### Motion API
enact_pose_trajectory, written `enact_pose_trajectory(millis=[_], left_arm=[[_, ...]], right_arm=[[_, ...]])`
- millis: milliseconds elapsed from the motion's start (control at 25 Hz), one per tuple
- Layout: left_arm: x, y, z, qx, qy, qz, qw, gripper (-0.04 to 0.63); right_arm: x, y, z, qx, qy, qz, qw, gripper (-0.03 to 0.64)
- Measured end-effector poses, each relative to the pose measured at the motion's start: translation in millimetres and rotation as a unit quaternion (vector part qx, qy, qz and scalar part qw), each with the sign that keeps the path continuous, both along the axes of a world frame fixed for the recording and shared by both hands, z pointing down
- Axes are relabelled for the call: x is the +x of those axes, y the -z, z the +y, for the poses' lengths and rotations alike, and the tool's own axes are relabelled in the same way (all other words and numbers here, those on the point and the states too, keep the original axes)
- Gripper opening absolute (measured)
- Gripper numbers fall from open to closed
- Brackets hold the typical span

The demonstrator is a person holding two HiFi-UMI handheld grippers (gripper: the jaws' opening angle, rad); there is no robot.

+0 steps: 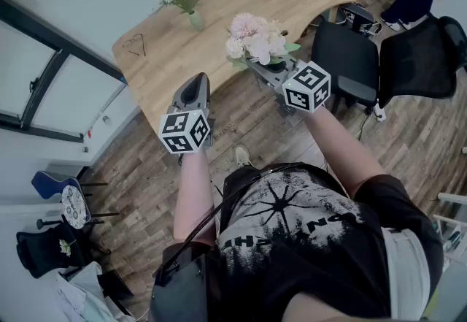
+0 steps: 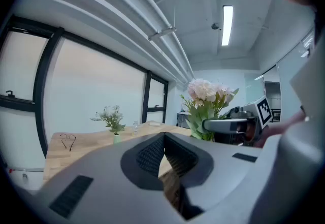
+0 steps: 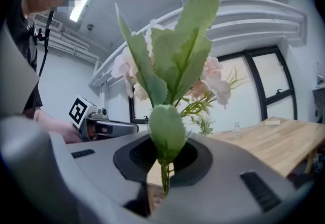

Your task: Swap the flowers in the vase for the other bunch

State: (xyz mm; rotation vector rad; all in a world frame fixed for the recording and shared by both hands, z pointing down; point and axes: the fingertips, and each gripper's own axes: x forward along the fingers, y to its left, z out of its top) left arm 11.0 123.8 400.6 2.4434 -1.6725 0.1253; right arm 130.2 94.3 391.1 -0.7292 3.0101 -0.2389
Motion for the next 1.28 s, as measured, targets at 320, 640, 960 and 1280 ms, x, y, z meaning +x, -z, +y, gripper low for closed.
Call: enact_pose_trajectory(millis=[320, 640, 960, 1280], left_arm=[[2.4, -1.3, 2.5, -0.004, -0.001, -0.002, 1.0000, 0.015], [4.0, -7.9, 16.9, 0.001, -0.005, 0.014, 0.9999, 0.015], [-7.2, -15.0, 6.0, 0.001, -0.003, 0.021, 0.9998, 0.015], [-31.6, -19.1, -21.3, -0.003, -0.006, 0.037, 0.9993, 0.015]], right_arm=[[0.5, 3.1, 3.1, 0.002, 0.007, -0.003, 1.000, 0.049], [5.3, -1.0, 14.0, 0.004, 0.008, -0.008, 1.000, 0.049], [-0.4, -4.4, 1.0, 0.001, 0.008, -0.007, 1.000, 0.049], [-19.6, -4.9, -25.4, 0.000, 0.000, -0.010, 1.000, 0.049]])
